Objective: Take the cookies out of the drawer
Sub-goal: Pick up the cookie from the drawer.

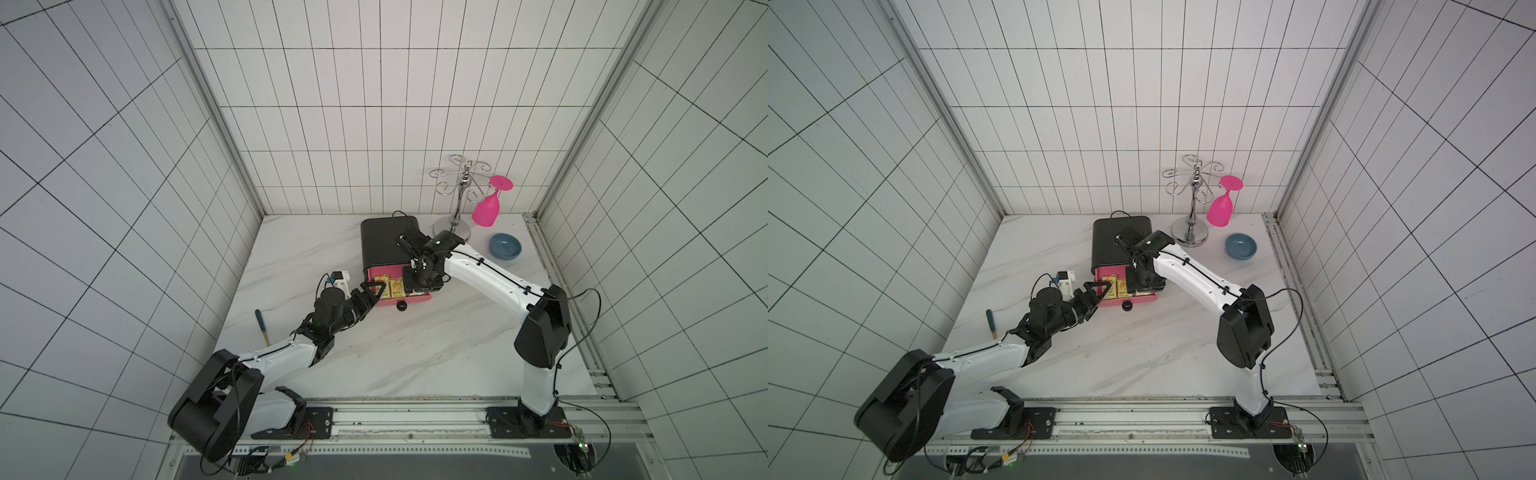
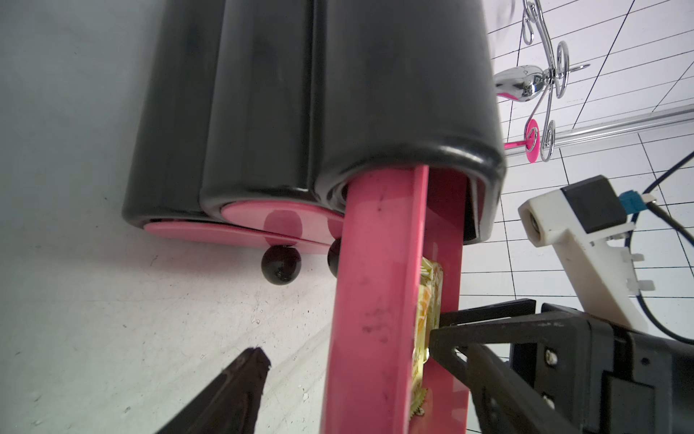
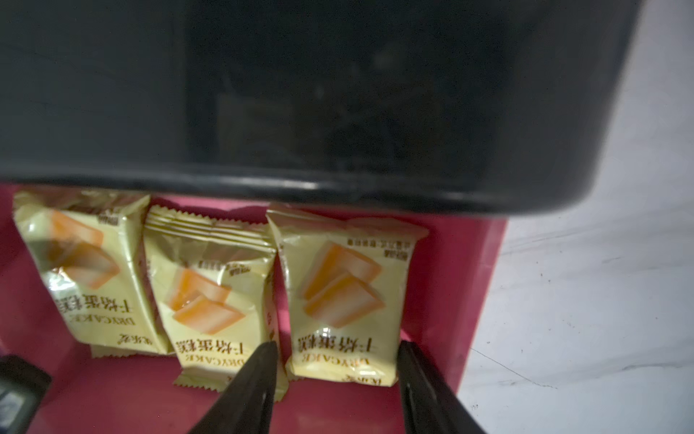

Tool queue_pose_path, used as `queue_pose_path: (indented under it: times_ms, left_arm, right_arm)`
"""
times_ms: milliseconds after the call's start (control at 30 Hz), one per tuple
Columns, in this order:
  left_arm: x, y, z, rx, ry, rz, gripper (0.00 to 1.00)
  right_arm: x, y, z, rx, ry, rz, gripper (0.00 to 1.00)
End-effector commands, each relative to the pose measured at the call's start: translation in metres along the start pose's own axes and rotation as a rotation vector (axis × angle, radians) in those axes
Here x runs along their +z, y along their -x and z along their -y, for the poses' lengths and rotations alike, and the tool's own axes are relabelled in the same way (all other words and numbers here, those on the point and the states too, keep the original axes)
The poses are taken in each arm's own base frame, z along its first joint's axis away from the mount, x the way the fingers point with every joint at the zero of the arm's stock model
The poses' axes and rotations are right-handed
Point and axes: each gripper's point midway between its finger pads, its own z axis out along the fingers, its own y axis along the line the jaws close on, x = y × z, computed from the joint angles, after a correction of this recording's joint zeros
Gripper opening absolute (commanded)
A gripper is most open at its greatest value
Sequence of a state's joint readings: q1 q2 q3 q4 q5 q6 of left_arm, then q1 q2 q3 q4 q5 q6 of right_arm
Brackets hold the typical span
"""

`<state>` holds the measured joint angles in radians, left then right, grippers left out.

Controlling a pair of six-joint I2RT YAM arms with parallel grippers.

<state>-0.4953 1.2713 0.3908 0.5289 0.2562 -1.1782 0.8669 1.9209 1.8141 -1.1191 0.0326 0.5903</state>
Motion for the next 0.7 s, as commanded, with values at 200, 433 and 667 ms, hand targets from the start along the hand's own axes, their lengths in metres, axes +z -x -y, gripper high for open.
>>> queue_pose_path:
  times_ms: [200,433,667]
  left_arm:
    - [0.005,0.005,0.009,0.009,-0.027,0.01,0.87]
    - [0.008,0.005,0.007,0.005,-0.023,0.007,0.88]
    - [0.009,0.005,0.006,0.007,-0.013,0.002,0.88]
  right_arm:
    - [0.015,-0.001,0.021,-0.022,-0.138,-0.001,0.52]
    - [0.023,0.003,0.024,-0.036,-0.18,0.014,0.4]
    - [-0.003,0.015,0.018,-0.029,-0.148,0.109,0.33]
